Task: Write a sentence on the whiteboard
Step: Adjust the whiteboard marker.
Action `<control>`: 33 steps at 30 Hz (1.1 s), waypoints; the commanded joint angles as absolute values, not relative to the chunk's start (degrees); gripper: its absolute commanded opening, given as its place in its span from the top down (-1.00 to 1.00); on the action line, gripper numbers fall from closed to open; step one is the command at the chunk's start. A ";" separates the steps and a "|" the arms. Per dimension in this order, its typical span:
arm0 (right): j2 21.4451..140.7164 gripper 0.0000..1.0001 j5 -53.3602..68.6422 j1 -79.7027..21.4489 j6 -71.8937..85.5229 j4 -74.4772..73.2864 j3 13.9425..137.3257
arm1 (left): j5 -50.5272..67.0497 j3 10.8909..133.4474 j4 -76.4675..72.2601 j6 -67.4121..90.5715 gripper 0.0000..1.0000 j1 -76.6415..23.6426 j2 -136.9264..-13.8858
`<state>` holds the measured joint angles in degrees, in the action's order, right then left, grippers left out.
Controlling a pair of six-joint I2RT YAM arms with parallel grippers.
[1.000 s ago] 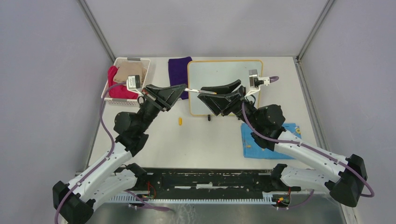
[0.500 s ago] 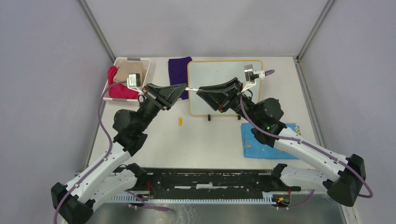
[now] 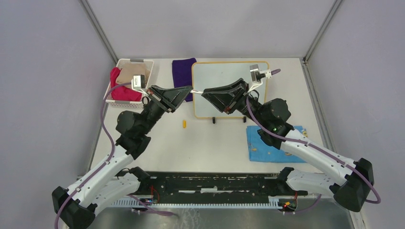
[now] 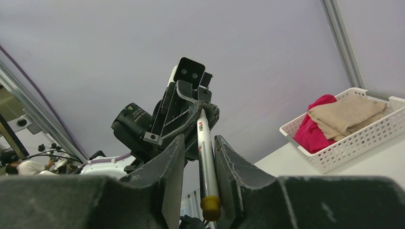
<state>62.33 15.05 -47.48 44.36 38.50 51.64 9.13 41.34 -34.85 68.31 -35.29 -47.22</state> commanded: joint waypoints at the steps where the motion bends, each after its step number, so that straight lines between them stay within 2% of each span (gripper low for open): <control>1: 62.21 0.39 16.86 -47.54 46.13 44.56 52.58 | 8.92 43.13 -33.99 67.72 0.97 -35.42 -47.18; 6: 62.24 0.58 16.49 -47.48 46.40 45.22 52.41 | 9.05 42.89 -33.91 67.70 0.96 -35.42 -47.27; 12: 62.20 0.50 15.87 -47.41 46.80 46.51 51.59 | 9.14 42.80 -33.93 67.70 0.96 -35.42 -47.47; 19: 62.49 0.61 16.13 -47.46 47.20 47.56 51.03 | 9.27 42.54 -33.61 67.69 0.96 -35.39 -47.55; 26: 63.01 1.00 16.66 -47.49 48.28 50.83 50.37 | 9.66 42.52 -33.60 67.82 0.96 -35.51 -47.99; 29: 62.77 1.00 16.84 -47.46 48.24 51.60 49.89 | 9.47 42.78 -32.19 67.34 0.95 -35.52 -47.87; 31: 62.39 1.00 16.77 -47.39 47.67 51.07 49.83 | 9.26 43.33 -29.94 66.41 0.73 -35.51 -47.47; 33: 61.66 1.00 16.55 -47.45 46.53 49.69 49.76 | 8.79 43.95 -27.72 65.18 0.34 -35.52 -46.86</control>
